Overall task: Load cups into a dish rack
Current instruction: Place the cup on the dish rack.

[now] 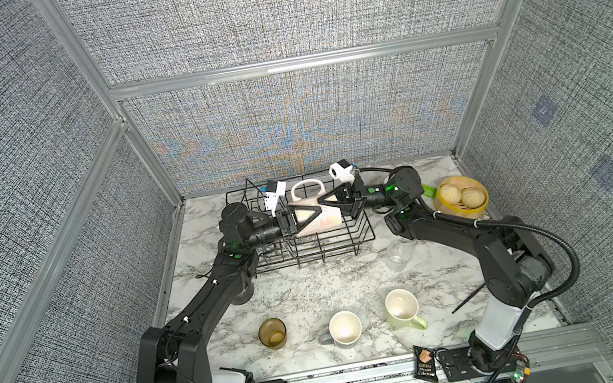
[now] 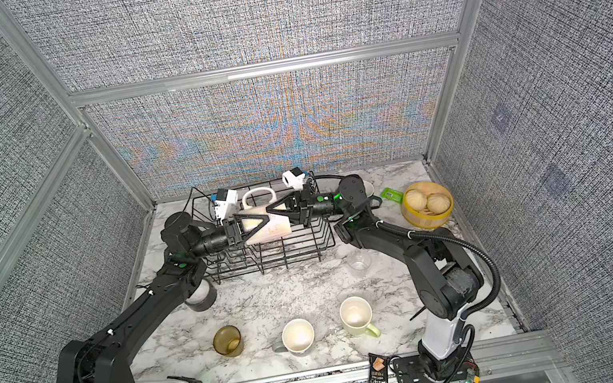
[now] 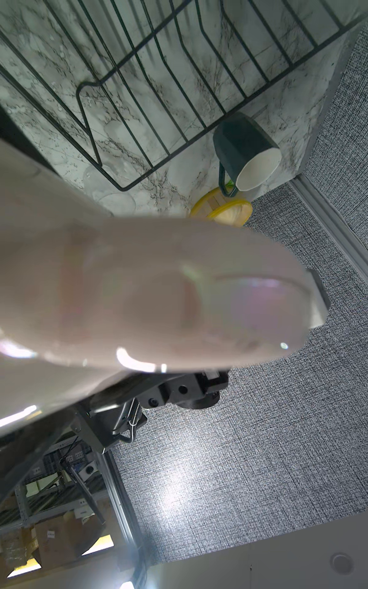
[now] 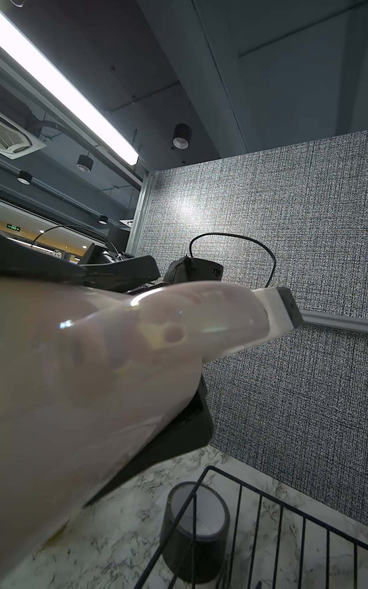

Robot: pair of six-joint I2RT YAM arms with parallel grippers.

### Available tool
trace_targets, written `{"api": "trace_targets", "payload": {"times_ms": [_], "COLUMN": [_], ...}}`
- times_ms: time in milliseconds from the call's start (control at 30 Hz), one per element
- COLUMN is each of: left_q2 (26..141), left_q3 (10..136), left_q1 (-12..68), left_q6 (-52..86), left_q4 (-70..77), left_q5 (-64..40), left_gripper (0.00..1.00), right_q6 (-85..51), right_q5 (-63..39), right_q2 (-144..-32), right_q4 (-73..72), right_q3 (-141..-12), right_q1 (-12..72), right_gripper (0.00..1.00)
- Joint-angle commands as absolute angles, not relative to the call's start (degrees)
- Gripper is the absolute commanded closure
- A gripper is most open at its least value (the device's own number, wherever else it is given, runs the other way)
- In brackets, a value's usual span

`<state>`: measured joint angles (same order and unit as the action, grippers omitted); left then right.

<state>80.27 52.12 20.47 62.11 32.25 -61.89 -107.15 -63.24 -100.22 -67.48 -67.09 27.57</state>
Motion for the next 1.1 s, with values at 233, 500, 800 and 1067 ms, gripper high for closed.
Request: {"api": "trace_targets", "payload": {"times_ms": [233, 500, 800, 1067], "left_q2": [80.86, 81.67, 81.39, 83.59], "left_q3": [52.65, 53.44, 55.98, 66.75], "left_q1": [20.74, 20.74, 20.65, 20.48], "left_q6": [61.79, 59.22, 53.17, 33.7], "left_q4": [35.4, 31.33, 22.14, -8.39], "left_q5": [-64.42, -61.04, -57.59, -43.22], "left_gripper": [0.22, 0.34, 0.38, 0.42], "right_q6": [-107.17, -109.48, -102.09, -80.38], "right_q5": [-57.56, -55.4, -56.74, -54.49], "right_q2": [-100.37, -101.73, -98.23, -88.2], "right_q4": [-71.13, -71.78, -57.85, -30.95], "right_q3": [-67.25, -65.33, -62.07, -57.39], "right_q1": [27.54, 26.17, 22.79, 19.18], "right_gripper": [1.0, 0.65, 0.53, 0.5]}}
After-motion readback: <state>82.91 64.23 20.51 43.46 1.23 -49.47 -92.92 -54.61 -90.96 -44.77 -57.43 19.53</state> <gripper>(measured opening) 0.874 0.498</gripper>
